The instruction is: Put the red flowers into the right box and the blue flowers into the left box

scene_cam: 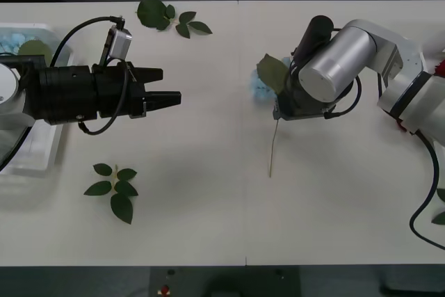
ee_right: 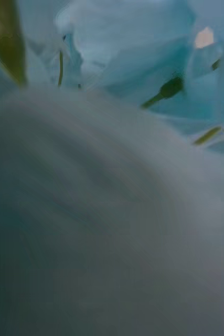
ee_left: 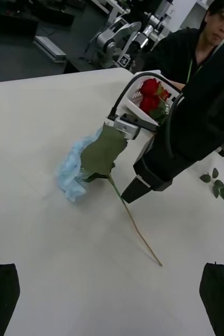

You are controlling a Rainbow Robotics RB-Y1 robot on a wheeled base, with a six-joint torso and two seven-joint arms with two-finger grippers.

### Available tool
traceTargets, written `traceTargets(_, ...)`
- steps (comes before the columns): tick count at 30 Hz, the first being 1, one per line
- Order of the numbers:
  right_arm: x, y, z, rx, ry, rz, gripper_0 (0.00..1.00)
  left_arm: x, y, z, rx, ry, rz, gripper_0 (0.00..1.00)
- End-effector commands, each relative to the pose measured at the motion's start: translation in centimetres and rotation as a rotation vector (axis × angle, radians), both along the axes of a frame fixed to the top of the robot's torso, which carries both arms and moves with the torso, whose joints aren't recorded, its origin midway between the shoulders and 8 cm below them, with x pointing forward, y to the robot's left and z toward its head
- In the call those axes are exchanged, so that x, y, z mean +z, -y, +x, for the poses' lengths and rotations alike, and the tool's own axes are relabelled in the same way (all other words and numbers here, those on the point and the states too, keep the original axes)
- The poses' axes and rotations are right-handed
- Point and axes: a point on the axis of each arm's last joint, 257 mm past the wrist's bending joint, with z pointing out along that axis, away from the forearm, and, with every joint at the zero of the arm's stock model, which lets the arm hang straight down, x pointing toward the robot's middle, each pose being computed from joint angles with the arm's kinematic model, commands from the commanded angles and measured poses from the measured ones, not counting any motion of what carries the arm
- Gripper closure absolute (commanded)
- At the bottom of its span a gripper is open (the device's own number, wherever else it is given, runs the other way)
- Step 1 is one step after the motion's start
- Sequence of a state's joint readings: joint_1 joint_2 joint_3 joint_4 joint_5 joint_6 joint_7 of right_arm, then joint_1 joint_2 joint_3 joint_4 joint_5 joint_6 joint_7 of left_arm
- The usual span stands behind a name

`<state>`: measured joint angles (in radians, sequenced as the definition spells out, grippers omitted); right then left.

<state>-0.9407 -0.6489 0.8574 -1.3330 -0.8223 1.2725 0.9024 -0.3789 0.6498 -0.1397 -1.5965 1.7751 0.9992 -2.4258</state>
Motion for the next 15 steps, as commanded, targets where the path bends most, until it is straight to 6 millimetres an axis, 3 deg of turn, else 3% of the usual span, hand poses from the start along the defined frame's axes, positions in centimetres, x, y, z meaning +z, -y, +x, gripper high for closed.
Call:
traceTargets(1,0.3,-1.0,1.0,-0.026,0.028,0.015,0.0,0.8,0.2,-0.3,0.005,-0.006,-0.032,0.0)
traceTargets(8,-1.2,-1.7,2.1,-0.039,0.052,0.011,0.0,0.8,0.2,-0.3,0.006,-0.008,-0.032,0.0)
traceTargets(10,-1.4,-1.9,2.2,-0.036,0.054,0.005,0.05,0.8,0.2,-0.3,0.006,-0.009,-0.032,0.0)
traceTargets(13,-1.6,-2.1,2.3,-0.034,0.06,0.0,0.34,0.7,0.2,-0.3,0.007,-0.009,-0.031,0.0)
traceTargets(15,-1.6,-2.2,2.3,-0.039,0.058,0.005,0.6,0.7,0.1,-0.3,0.008,-0.009,-0.032,0.0)
